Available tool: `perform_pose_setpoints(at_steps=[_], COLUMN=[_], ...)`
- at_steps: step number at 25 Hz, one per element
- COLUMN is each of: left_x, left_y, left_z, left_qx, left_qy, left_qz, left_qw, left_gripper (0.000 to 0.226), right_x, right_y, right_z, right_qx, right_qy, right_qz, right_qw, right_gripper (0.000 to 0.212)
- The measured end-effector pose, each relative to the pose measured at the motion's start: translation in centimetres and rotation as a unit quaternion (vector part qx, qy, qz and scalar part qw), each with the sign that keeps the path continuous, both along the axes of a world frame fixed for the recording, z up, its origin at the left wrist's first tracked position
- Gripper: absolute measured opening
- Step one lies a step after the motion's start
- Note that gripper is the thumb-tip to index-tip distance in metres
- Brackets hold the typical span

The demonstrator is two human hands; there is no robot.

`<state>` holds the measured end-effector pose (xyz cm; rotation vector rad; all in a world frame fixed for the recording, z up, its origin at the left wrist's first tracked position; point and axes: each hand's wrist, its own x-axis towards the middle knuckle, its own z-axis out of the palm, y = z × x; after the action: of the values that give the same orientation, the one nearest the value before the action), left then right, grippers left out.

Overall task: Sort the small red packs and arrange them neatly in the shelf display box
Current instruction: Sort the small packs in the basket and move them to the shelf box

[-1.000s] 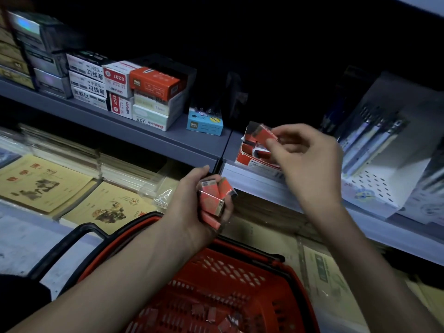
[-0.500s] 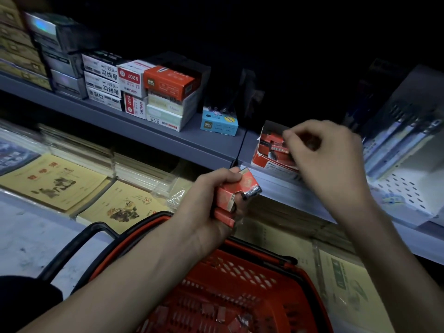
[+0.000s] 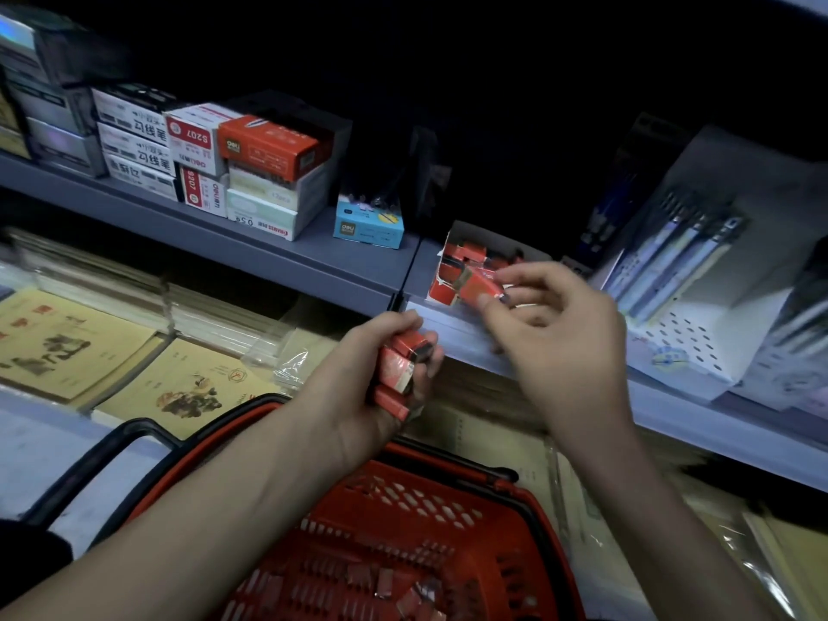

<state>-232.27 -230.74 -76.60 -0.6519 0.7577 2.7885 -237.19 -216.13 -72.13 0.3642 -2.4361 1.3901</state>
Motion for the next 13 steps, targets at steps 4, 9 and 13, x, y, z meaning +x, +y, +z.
perform_pose_setpoints(at_steps=[4,9,13], left_x=[0.1,0.0,0.3], left_y=[-0.4,-0.9,-0.8], left_z=[0.0,0.3,1.2], left_qx=[0.026,0.057,0.004], left_qy=[0.0,0.023,0.056], left_qz=[-0.003,-0.008,-0.024], left_qw=[1.0,0.998,0.998], left_gripper=[0.016,0.036,0.032], right_x=[-3.0,-5.5,-6.2], right_y=[0.6,-1.7,-2.8], right_z=[1.3,2.3,1.2], right_qx=[0.076,0.155,0.266], right_qy=[0.05,0.149,0.114], right_qz=[-0.036,-0.021,0.049], right_qw=[0.995,0.976,0.956], right_gripper=[0.018,0.021,0.017])
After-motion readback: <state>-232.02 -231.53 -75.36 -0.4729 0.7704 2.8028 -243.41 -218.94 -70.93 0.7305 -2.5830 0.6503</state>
